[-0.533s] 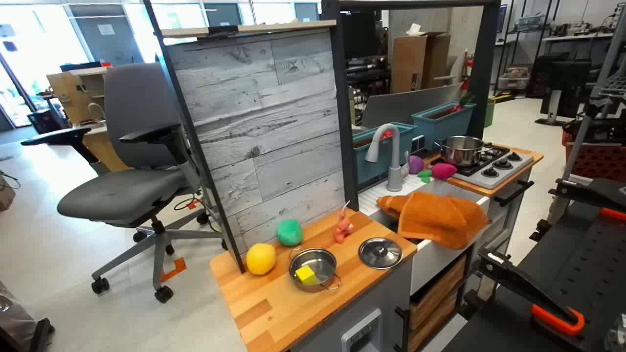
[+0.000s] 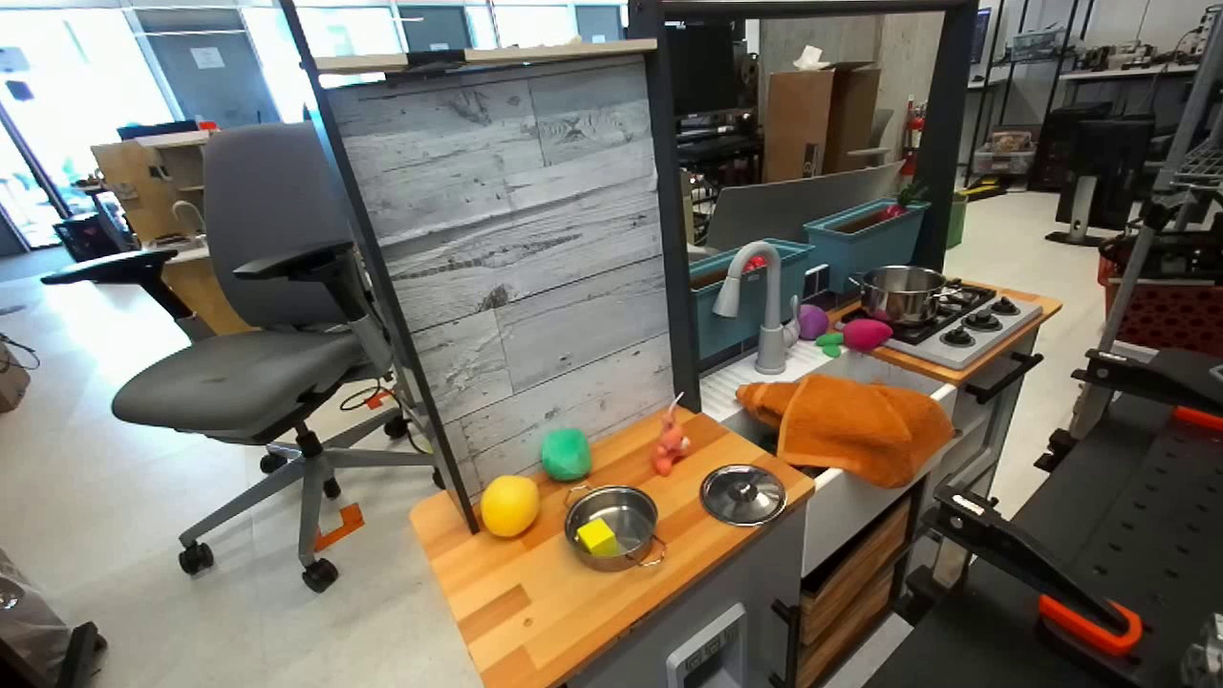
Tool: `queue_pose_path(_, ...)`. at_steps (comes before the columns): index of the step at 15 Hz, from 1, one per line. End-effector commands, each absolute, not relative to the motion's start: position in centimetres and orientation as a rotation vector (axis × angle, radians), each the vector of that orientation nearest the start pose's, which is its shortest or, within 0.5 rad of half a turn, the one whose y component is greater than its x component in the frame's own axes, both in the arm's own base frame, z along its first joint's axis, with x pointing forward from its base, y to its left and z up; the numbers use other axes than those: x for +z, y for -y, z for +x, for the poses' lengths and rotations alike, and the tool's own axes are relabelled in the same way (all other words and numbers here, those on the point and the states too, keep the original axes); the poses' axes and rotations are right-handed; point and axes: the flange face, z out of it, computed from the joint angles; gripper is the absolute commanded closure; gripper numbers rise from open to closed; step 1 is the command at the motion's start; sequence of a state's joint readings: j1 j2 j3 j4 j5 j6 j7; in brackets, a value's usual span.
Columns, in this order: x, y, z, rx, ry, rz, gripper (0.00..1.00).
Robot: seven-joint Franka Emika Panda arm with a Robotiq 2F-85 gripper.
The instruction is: Put the pink object item into the pot
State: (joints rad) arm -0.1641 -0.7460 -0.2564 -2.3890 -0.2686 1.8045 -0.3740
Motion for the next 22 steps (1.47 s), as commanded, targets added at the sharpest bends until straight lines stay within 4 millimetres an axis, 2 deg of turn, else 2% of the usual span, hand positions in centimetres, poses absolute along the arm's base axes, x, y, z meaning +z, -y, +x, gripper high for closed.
queue_pose_path(1, 57.5, 18.0, 30.0, -0.17, 0.082, -3.274, 0.0)
queue_pose_path(3, 57.0, 18.0, 30.5, -0.172, 0.116, -3.265, 0.0)
queue_pose_path(5, 55.2, 17.1, 32.4, -0.183, 0.228, -3.237, 0.0)
queue_pose_path(9, 49.7, 13.1, 37.0, -0.167, 0.546, -3.172, 0.0)
queue_pose_path(13, 44.0, 8.6, 39.4, -0.115, 0.756, -3.058, 0.0)
queue_pose_path(18, 39.7, 4.4, 40.0, -0.099, 0.826, -2.928, 0.0)
queue_pose_path(22, 36.1, 0.7, 41.4, -0.172, 0.736, -2.901, 0.0)
